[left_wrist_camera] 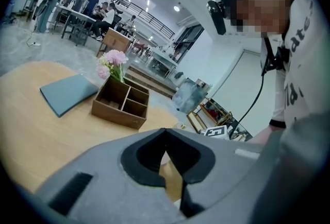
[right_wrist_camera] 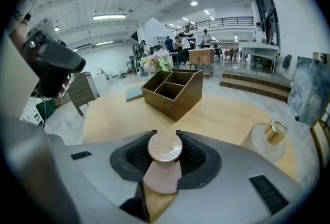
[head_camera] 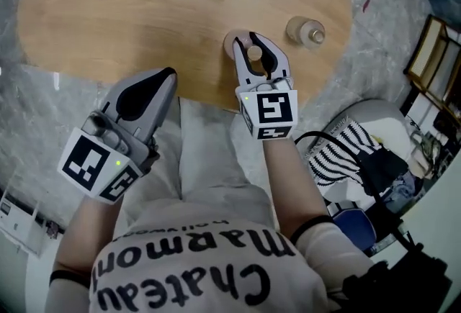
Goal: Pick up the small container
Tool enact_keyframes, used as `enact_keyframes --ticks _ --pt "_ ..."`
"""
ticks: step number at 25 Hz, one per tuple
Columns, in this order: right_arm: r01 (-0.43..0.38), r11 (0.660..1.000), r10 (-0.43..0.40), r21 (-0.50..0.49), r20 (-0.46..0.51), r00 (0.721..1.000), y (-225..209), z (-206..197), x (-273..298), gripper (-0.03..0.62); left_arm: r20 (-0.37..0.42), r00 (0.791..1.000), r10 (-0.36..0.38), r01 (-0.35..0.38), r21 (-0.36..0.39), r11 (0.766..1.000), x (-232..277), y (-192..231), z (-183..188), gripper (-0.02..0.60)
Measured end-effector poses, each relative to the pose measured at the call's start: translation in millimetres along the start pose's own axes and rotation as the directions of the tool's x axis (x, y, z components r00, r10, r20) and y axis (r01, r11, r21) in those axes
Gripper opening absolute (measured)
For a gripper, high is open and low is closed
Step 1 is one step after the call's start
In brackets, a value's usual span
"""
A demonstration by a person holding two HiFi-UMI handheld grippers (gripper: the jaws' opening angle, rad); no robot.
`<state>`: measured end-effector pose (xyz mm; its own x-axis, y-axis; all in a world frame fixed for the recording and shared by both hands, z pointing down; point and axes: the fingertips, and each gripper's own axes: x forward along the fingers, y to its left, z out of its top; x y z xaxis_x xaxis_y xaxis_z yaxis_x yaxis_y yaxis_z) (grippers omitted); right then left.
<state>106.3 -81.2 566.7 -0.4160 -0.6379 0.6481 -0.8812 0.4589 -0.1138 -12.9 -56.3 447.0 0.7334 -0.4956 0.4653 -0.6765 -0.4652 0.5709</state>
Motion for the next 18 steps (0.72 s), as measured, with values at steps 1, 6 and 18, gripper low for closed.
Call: enact_keyframes --ticks 1,6,18 --pt "-0.008 1.0 0.008 0.014 -0.01 1.0 3 1 -1 0.114 0.004 1.0 0.009 -0.009 0.011 1.0 -5 -1 5 0.014" --pt "-0.024 0.998 0.027 0.065 -0.044 0.999 6 16 -25 0.114 0.051 0.998 0.047 -0.049 0.027 0.998 -29 -15 31 0.014" --pt "0.033 0.982 -0.037 0.188 0.02 0.999 -7 105 -73 0.112 0.137 0.989 0.061 -0.076 0.103 0.992 -63 -42 108 0.014"
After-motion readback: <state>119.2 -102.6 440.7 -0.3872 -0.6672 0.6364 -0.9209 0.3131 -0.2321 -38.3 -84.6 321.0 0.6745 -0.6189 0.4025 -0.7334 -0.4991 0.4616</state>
